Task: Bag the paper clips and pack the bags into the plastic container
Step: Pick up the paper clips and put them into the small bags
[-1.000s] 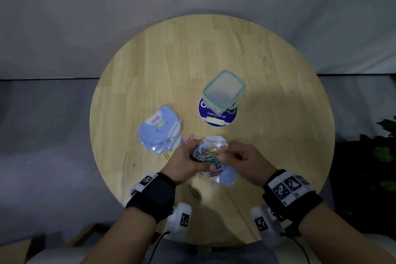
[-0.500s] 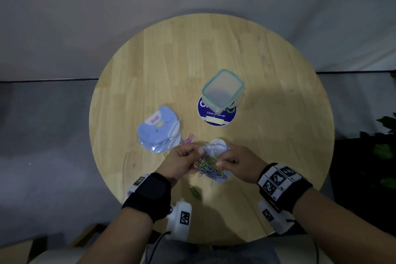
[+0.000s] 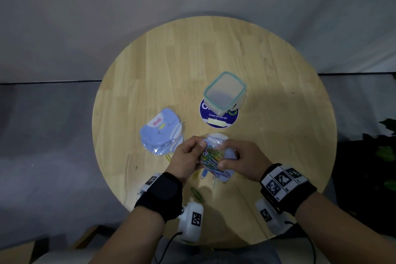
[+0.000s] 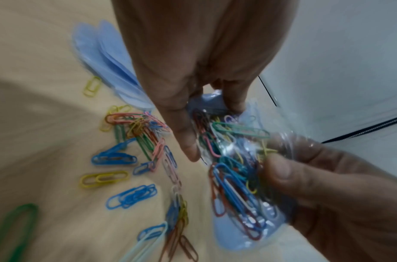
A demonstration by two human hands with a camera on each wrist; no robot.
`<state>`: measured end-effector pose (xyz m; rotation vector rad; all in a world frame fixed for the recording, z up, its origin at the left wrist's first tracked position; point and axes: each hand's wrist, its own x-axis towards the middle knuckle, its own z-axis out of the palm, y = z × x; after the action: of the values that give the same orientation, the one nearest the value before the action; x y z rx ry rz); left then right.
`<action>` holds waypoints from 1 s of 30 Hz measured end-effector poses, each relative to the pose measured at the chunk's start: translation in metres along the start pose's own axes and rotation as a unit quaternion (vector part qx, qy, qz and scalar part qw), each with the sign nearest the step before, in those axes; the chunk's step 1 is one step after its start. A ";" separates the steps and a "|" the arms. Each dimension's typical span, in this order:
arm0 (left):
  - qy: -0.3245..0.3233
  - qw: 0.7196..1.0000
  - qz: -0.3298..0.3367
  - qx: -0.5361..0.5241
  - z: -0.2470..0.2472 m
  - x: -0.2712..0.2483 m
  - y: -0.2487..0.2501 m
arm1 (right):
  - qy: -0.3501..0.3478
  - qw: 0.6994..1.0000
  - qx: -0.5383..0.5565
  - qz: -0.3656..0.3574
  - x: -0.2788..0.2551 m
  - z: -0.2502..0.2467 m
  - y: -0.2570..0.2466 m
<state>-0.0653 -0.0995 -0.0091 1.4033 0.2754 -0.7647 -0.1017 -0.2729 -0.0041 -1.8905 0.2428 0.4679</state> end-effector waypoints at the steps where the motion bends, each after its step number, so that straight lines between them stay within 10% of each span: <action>1: 0.003 1.000 0.007 -0.004 0.001 0.000 0.001 | -0.003 1.000 -0.015 0.002 0.001 0.003 0.001; 8: 0.061 0.998 -0.007 -0.034 0.002 -0.004 -0.007 | -0.098 0.979 -0.176 -0.034 0.006 0.008 -0.008; 13: 0.070 0.996 -0.005 -0.052 0.001 -0.003 0.001 | 0.033 0.999 -0.034 -0.003 0.003 0.012 -0.008; 26: 0.070 0.996 0.045 0.045 -0.006 0.001 0.002 | -0.046 0.997 -0.066 -0.002 0.004 0.020 0.002; 30: 0.037 0.896 0.196 0.396 -0.023 -0.003 -0.011 | -0.024 0.998 -0.050 0.004 0.005 0.023 0.001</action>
<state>-0.0686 -0.0761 -0.0200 2.1741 -0.3065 -0.4902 -0.1021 -0.2518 -0.0139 -1.9740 0.1980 0.5387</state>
